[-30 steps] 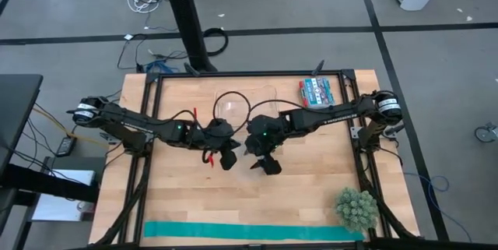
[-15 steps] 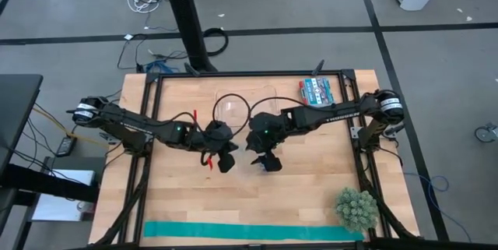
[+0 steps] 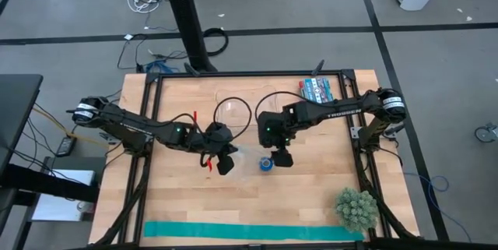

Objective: Roll bandage

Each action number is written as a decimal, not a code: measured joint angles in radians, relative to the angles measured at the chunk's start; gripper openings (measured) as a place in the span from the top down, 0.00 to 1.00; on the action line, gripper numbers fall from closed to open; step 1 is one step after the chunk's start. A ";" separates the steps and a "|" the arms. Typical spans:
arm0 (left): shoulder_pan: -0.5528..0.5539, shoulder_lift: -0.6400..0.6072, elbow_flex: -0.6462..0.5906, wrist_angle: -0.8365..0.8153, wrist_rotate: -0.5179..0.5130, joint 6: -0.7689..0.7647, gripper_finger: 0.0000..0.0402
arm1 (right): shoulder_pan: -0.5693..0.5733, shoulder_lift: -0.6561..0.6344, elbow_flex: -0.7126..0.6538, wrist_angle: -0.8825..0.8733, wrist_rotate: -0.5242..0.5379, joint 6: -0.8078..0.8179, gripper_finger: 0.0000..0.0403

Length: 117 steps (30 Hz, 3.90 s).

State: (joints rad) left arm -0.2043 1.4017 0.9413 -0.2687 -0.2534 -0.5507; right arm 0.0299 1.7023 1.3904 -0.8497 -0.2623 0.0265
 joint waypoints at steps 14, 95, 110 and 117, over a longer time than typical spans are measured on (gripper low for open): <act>-0.002 0.000 0.000 0.000 0.136 0.061 1.00 | 0.069 0.013 -0.132 0.164 0.059 0.181 0.40; 0.002 0.000 0.000 0.039 0.124 -0.045 0.99 | -0.012 -0.136 -0.265 0.456 0.128 0.211 1.00; 0.008 0.000 0.000 0.064 0.009 -0.263 0.99 | -0.004 -0.135 -0.264 0.551 0.119 0.212 1.00; 0.008 0.000 0.000 0.101 -0.065 -0.319 0.99 | 0.008 -0.130 -0.264 0.579 0.139 0.209 1.00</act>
State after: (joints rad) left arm -0.1959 1.4014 0.9413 -0.1674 -0.3181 -0.8696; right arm 0.0376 1.5721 1.1259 -0.2709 -0.1237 0.2352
